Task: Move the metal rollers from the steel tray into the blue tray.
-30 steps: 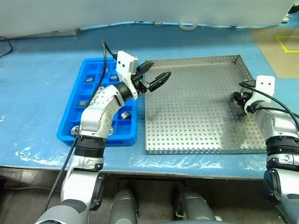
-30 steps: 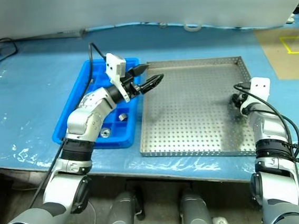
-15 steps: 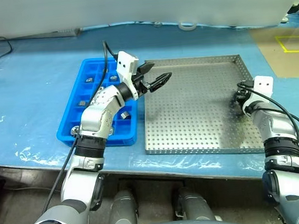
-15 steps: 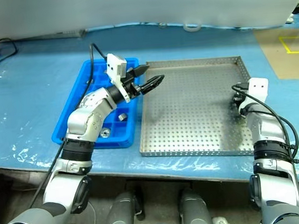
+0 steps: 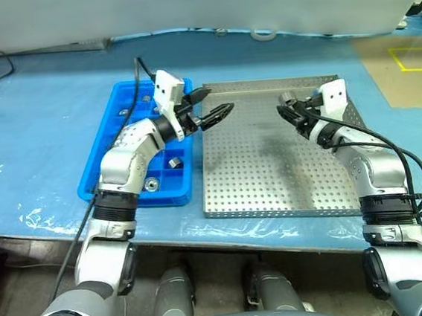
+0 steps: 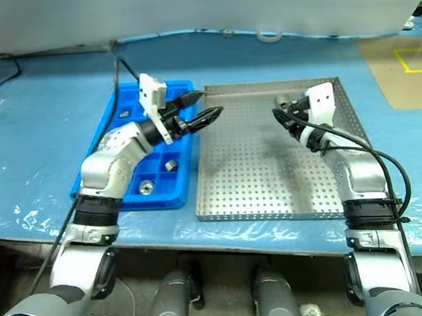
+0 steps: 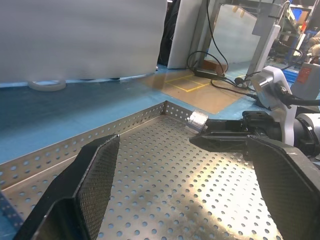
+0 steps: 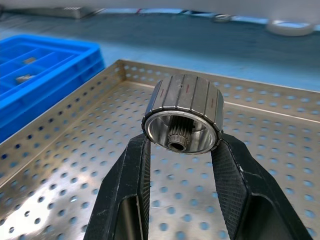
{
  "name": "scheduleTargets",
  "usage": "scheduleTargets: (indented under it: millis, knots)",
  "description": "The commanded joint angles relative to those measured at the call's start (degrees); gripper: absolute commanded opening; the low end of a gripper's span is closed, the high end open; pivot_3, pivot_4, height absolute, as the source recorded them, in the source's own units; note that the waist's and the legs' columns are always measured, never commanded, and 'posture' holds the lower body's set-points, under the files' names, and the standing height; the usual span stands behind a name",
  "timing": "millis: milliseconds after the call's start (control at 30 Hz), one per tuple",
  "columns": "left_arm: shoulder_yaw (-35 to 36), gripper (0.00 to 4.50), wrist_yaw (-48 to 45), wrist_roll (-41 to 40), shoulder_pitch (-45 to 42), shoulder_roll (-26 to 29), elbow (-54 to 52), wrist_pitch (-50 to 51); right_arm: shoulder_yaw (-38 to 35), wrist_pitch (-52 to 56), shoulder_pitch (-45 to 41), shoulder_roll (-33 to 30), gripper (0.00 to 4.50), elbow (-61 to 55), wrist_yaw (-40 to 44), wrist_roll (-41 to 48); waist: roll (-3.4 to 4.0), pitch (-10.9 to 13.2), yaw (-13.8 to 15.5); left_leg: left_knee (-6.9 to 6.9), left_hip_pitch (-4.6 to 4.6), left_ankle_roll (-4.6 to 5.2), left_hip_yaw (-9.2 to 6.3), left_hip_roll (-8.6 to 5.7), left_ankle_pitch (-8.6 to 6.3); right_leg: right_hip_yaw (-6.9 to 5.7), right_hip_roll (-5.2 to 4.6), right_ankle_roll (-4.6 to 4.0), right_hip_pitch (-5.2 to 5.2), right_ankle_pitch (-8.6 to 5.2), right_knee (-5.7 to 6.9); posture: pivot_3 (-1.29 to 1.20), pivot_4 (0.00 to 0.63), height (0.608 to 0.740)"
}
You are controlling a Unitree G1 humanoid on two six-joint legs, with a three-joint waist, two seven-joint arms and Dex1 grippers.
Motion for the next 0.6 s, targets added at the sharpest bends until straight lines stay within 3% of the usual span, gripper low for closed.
scheduleTargets:
  millis: [33,300,467,600]
  knots:
    - [3.78,4.28,-0.58,-1.47,0.53,5.72,-8.35,1.15,4.1,-1.26,-3.94,1.34,1.4,-1.23,3.61,-0.11,0.0,0.01,-0.22,0.0,-0.01,-0.02,0.0,0.02,0.01,0.02,0.0,0.0,-0.06,0.0,0.02,0.01,0.15,0.74]
    - [9.56,4.28,7.61,-1.44,7.41,12.23,-20.98,5.82,11.13,-8.9,-16.26,10.7,1.4,14.99,8.93,-3.15,0.01,0.02,1.06,-0.07,-0.09,-0.15,-0.03,0.09,0.07,-0.04,0.04,-0.02,-0.16,-0.01,0.07,0.2,0.15,0.74]
    - [14.76,4.28,17.11,2.42,12.13,15.01,-22.17,7.51,15.29,-15.7,-24.39,19.05,1.4,28.49,13.3,-6.18,0.0,0.02,2.42,-0.08,-0.31,-0.24,-0.09,0.12,0.13,-0.09,0.06,-0.02,-0.38,-0.01,0.14,0.3,0.15,0.74]
    - [16.26,4.28,17.18,-0.45,17.07,15.74,-28.84,9.64,16.71,-19.71,-27.1,22.71,1.4,35.41,15.83,-8.13,-0.04,0.01,4.24,-0.03,-0.63,-0.41,-0.24,0.14,0.23,-0.3,0.06,-0.03,-0.54,0.0,0.14,0.37,0.15,0.74]
